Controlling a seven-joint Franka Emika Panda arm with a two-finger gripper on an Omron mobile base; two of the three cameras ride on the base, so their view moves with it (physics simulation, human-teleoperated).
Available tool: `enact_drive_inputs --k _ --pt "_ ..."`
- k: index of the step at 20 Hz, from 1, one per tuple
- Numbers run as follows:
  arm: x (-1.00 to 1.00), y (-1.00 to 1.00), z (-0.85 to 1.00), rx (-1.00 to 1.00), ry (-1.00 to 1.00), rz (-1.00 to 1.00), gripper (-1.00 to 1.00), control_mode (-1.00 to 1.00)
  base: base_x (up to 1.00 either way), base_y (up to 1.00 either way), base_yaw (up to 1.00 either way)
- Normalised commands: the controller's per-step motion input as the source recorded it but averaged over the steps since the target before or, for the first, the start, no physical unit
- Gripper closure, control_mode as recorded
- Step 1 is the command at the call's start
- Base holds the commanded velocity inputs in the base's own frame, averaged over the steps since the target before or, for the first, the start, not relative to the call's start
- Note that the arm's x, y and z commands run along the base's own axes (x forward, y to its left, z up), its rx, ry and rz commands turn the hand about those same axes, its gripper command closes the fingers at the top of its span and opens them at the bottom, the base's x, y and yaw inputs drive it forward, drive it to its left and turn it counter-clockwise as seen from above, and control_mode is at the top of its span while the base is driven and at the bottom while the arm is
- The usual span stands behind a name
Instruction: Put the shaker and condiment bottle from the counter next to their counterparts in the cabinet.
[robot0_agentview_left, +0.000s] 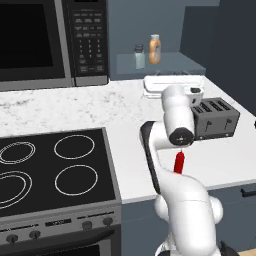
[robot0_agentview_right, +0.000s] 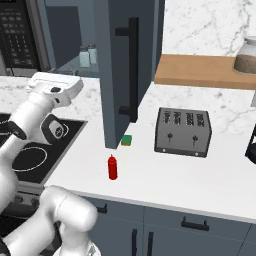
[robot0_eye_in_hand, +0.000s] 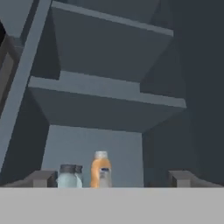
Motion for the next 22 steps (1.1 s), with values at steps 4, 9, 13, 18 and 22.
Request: enact_drive_inputs --k 4,9,13,18,22 --pt "-1.00 0.27 -0.30 0.07 -0.01 -0.78 -1.00 -1.00 0.00 0.00 0.00" --pt "-0.79 0.40 0.01 0.31 -0.03 -0.66 -1.00 -1.00 0.00 0.00 0.00" --pt "-0.13 0.72 0.00 0.43 -0.14 -0.53 -1.00 -1.00 0.00 0.00 0.00" --pt "-0.43 0.95 -0.02 0.43 -0.21 -0.40 -1.00 -1.00 0.00 0.00 0.00" --pt "-0.19 1.00 -0.04 0.31 -0.07 -0.18 -1.00 -1.00 0.00 0.00 0.00"
